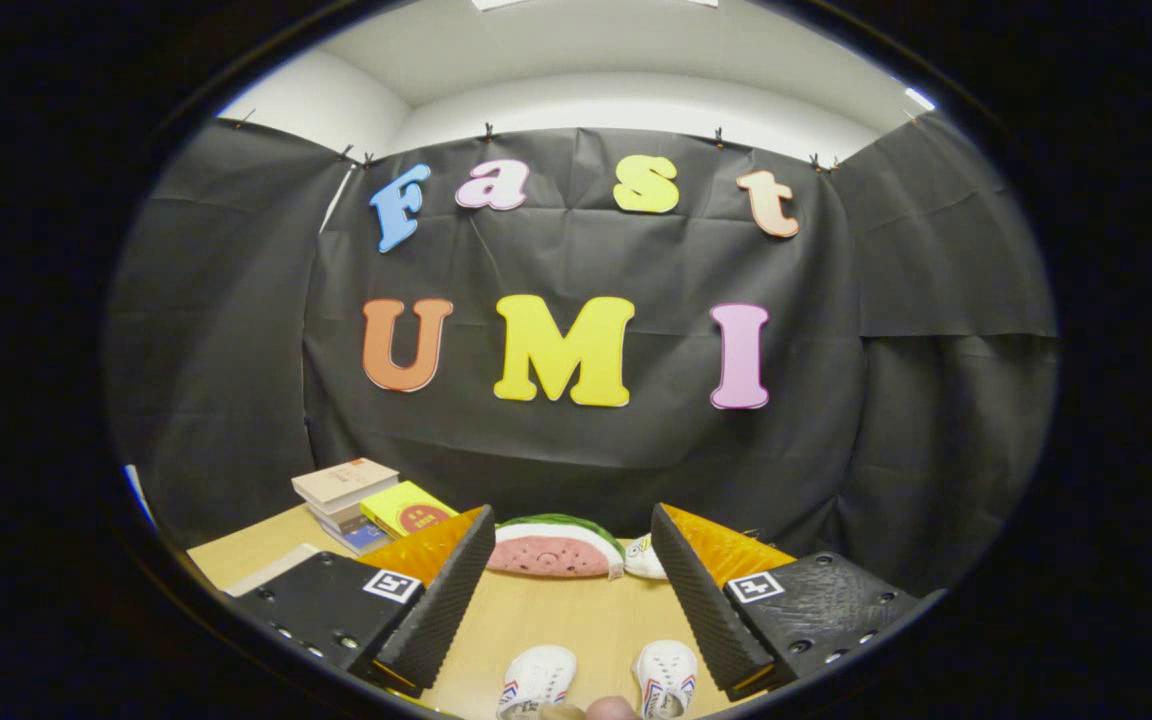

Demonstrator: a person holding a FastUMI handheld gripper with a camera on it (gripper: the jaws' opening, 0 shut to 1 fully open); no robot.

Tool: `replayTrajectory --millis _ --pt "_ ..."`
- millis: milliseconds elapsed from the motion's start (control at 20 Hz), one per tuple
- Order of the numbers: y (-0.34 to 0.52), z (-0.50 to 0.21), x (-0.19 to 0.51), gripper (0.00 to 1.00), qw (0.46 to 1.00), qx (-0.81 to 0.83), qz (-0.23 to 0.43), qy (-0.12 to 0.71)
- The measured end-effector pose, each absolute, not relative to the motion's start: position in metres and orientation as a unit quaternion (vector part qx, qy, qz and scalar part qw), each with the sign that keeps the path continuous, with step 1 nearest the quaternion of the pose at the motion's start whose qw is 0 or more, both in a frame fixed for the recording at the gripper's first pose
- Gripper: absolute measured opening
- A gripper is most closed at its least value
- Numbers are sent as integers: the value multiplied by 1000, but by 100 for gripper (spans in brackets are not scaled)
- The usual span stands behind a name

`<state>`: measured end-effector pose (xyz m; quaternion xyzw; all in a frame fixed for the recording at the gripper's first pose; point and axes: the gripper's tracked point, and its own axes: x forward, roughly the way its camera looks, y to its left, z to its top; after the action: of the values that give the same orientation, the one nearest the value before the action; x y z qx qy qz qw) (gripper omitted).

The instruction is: Open the storage box then place both shoes into the box .Put the left shoe in first, then the right shoe, with the right side of both shoes facing outward in a uniform manner.

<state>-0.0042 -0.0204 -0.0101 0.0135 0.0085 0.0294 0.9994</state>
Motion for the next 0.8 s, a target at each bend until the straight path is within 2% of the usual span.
replayTrajectory --millis 450,800 --pt "-26 -36 -8 95 997 33 58 39" --pt "-4 -61 -4 95 988 39 138 59"
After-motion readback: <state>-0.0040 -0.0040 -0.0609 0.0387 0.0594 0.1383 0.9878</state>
